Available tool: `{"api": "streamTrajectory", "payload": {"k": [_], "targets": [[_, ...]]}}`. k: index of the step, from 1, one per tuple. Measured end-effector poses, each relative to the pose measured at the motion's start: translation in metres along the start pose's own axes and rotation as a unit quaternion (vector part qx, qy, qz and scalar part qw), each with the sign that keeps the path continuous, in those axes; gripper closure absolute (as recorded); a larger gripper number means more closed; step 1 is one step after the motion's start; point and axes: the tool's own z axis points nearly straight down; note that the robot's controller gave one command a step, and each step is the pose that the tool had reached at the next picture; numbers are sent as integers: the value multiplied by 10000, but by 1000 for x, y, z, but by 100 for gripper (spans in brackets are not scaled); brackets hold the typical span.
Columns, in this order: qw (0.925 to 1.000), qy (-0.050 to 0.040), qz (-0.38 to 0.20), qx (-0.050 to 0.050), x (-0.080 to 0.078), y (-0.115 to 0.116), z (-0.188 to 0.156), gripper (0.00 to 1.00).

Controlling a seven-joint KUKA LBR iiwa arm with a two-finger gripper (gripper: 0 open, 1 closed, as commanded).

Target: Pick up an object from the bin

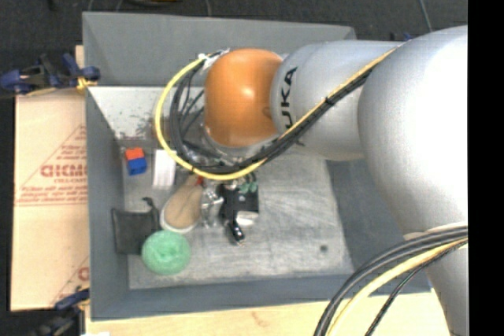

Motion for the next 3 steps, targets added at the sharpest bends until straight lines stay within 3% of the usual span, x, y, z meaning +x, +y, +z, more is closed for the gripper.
{"api": "streamTrajectory", "payload": {"k": [1, 2, 3], "targets": [[9999, -10, -103, 4, 8, -8, -1, 0], [9996, -23, 266, -7, 8, -4, 27, 0], [10000, -53, 0, 1, 1, -3, 27, 100]]}}
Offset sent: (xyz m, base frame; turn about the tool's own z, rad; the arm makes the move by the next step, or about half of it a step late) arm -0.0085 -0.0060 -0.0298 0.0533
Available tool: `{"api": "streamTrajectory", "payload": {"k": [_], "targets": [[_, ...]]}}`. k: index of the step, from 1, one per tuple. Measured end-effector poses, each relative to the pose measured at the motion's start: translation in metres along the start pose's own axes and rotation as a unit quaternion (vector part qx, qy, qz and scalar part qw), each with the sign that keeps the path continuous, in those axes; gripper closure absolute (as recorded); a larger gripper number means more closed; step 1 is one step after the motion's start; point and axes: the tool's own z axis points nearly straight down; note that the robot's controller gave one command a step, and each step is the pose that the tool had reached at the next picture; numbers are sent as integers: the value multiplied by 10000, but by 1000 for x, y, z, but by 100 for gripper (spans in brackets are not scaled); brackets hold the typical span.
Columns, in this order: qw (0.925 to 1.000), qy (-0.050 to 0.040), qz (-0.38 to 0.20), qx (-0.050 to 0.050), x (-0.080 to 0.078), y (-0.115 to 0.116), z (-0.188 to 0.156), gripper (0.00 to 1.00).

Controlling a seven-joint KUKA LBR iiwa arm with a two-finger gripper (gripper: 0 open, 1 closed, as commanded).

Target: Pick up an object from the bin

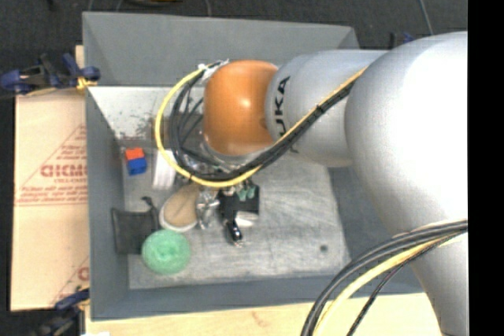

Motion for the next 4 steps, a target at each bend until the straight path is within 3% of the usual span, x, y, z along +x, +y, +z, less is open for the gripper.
{"api": "streamTrajectory", "payload": {"k": [2, 3, 4], "targets": [[10000, 27, 3, -4, 2, 0, -5, 100], [10000, 71, 8, -6, 3, 0, -24, 100], [10000, 38, 11, 3, 1, 0, -40, 100]]}}
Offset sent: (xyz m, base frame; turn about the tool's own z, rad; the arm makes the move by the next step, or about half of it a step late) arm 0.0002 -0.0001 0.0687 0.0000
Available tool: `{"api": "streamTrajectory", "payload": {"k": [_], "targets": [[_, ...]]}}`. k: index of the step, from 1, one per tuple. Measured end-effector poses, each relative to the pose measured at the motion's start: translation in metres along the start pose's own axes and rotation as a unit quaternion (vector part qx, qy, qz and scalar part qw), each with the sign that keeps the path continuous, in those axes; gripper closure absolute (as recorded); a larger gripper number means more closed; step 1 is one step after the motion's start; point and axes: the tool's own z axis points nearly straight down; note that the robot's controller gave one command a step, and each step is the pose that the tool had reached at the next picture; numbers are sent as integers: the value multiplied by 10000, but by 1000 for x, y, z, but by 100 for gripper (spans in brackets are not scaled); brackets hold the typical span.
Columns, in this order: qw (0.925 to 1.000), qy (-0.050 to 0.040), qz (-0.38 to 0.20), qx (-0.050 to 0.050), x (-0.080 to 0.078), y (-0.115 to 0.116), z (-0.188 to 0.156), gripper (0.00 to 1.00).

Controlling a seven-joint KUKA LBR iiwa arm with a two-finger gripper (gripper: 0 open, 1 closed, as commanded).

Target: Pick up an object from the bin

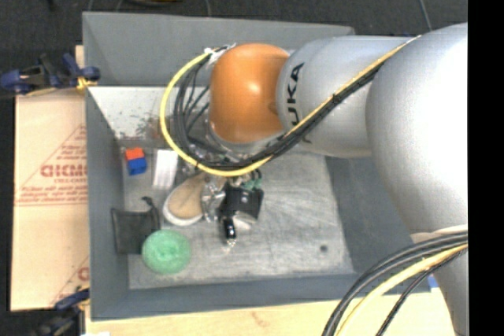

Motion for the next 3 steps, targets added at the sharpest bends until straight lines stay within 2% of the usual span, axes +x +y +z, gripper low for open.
{"api": "streamTrajectory", "payload": {"k": [3], "targets": [[10000, -3, 12, 2, 0, 0, -38, 100]]}}
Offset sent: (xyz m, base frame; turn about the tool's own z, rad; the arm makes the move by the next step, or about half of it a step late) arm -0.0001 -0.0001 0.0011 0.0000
